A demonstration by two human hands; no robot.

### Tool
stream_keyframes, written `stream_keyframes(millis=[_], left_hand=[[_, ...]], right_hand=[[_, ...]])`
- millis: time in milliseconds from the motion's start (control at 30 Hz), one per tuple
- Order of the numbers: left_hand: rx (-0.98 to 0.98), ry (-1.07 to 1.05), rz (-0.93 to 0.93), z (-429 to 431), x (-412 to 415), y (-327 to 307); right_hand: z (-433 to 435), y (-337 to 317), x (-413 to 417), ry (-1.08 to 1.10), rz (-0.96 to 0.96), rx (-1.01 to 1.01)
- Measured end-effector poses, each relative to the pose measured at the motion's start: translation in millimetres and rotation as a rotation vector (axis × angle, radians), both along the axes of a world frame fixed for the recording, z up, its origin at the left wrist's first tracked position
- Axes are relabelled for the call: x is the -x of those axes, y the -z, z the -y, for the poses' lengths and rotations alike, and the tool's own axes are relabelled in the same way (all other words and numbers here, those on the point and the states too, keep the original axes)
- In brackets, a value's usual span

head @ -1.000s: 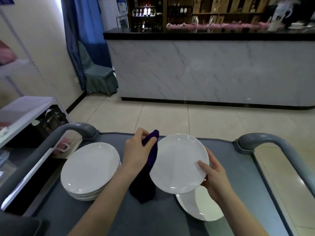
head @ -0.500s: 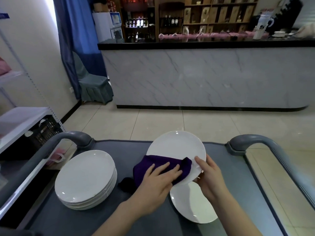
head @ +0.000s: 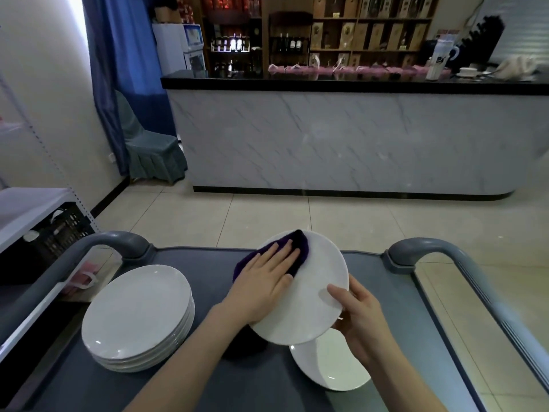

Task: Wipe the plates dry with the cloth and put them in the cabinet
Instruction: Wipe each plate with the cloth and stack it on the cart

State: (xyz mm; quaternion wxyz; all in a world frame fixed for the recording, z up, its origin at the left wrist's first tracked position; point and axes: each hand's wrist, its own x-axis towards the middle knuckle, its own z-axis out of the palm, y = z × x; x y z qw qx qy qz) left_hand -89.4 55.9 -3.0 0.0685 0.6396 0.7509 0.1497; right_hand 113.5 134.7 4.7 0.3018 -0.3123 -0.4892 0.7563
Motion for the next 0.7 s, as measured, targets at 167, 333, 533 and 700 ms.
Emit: stream_keyframes(millis=[167, 333, 533, 700], left_hand=[[-0.041, -0.042, 0.056, 26.3, -1.8, 20.2], [-0.058, 0.035, 0.111, 58.4, -48.6, 30.5], [-0.137, 0.060, 0.342, 40.9, -69.9, 9.7], [-0.214, 0.050, 0.404, 11.0, -47.6, -9.2]], right_hand=[[-10.1, -11.5, -5.8, 0.075, -0.025, -0.009], [-11.4, -17.6, -6.2, 0.106, -0.042, -0.015], [9.3, -17.1, 3.3, -0.003, -0.018, -0.039], [25.2, -11.8, 7.8, -0.094, 0.019, -0.071]])
